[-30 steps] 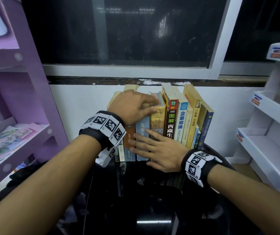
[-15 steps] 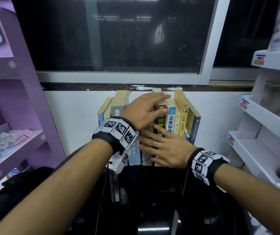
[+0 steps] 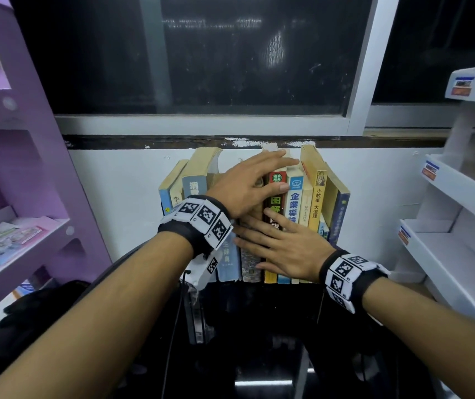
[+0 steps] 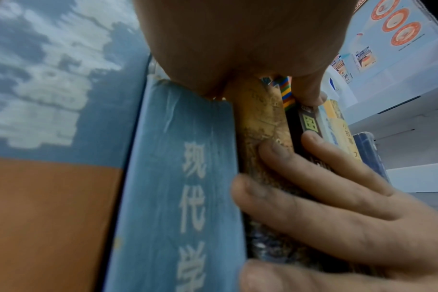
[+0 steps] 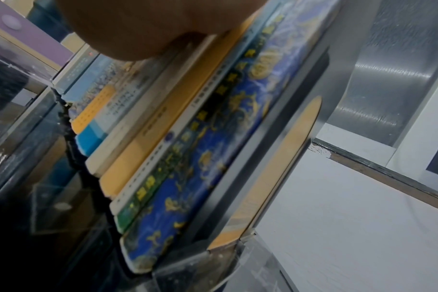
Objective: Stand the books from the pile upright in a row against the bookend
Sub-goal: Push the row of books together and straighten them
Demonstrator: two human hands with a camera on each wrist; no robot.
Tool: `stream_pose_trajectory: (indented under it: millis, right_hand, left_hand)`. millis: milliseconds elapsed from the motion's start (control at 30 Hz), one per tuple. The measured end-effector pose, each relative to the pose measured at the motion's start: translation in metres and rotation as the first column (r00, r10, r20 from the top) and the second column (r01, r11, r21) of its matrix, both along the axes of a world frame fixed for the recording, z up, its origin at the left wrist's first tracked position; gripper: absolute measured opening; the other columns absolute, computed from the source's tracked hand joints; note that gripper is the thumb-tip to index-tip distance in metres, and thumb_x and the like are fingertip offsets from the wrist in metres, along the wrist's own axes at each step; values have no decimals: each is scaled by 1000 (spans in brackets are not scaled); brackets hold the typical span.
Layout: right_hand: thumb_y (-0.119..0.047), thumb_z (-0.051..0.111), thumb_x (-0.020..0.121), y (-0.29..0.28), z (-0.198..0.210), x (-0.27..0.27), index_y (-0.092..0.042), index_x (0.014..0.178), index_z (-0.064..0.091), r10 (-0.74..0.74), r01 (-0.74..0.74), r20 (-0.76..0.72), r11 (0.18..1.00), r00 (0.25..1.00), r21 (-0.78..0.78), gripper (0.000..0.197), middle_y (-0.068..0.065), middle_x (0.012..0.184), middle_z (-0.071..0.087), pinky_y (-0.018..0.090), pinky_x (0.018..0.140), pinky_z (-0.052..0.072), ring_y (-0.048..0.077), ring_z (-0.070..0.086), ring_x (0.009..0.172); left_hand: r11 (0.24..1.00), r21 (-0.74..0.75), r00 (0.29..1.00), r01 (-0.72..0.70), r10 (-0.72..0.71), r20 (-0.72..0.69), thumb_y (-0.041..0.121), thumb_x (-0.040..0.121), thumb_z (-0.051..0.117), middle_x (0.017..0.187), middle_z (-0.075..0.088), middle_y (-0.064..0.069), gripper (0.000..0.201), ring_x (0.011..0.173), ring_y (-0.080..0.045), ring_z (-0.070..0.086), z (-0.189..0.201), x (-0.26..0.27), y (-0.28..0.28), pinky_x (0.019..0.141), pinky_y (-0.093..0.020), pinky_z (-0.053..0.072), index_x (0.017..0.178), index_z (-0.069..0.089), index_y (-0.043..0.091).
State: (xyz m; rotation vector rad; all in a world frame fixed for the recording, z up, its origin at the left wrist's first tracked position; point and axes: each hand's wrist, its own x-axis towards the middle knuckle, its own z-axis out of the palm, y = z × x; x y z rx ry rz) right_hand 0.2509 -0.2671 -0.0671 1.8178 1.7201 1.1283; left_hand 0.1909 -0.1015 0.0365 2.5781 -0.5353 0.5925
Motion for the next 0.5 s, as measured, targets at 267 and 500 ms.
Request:
stream_pose_trajectory:
  millis: [267,500]
  right_hand:
    - [-52,31,101,2,-2,6,-16,154,19,13,-15,77,1000,997,28,65,6,159,14,47,120,-3,21,8,148]
    - [-51,30,101,5,-3,11,-17,155,13,11,-13,84,1000,996,24,66,5,161,8,47,120,-6,23,2,149]
  left_hand:
    - [999,-13,998,40,-40,38,43,93,51,152,35,8,47,141,-11,27,-3,6,4,110,-44,35,139,44,34]
    - [999,4,998,44,-44,48,44,93,51,152,35,8,47,140,-12,29,-4,13,9,110,-44,37,139,44,34]
